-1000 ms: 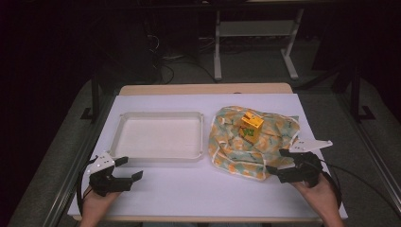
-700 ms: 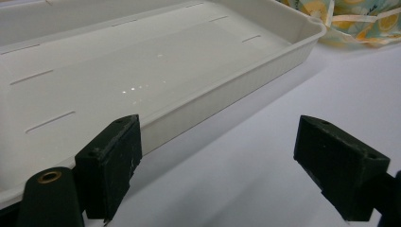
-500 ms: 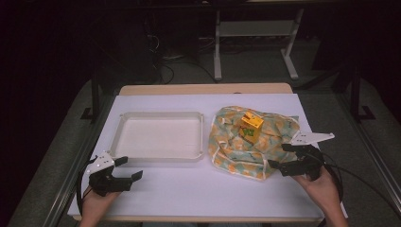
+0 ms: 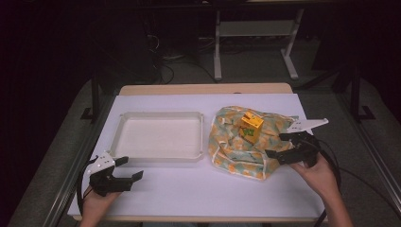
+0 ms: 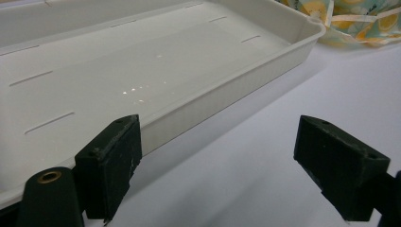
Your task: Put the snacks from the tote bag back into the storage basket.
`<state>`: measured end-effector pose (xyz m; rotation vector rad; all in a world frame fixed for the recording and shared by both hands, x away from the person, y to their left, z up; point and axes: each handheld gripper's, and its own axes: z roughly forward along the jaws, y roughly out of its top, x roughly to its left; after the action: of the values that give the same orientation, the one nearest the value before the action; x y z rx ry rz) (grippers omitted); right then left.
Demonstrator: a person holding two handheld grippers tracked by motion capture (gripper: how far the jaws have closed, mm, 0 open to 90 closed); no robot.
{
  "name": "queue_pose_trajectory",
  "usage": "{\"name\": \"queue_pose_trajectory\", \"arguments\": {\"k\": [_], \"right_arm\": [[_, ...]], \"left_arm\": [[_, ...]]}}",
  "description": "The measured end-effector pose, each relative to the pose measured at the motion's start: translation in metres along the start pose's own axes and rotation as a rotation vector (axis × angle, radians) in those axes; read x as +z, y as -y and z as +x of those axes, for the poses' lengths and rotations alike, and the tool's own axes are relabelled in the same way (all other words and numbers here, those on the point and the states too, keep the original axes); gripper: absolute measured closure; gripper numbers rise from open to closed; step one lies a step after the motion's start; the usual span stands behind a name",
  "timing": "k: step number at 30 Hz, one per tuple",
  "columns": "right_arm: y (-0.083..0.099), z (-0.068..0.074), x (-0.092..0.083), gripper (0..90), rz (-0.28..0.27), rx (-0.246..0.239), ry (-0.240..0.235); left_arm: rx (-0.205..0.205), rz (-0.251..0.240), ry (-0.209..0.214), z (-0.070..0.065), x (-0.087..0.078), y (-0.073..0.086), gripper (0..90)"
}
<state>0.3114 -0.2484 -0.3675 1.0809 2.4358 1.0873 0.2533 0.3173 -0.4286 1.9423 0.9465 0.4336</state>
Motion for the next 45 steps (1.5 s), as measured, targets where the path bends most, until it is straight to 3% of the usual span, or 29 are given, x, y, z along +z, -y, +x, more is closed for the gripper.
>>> {"name": "queue_pose_trajectory", "arguments": {"k": [20,45], "right_arm": [[-0.05,-0.017,0.028,16.0,0.069,-0.048,0.01],[-0.09,-0.023,0.065,18.6,0.138,-0.088,0.021]], "left_arm": [[-0.005,-0.006,0.002,0.001,0.0,0.0,15.4],[-0.002,-0.005,0.01,0.0,0.001,0.0,15.4]]}}
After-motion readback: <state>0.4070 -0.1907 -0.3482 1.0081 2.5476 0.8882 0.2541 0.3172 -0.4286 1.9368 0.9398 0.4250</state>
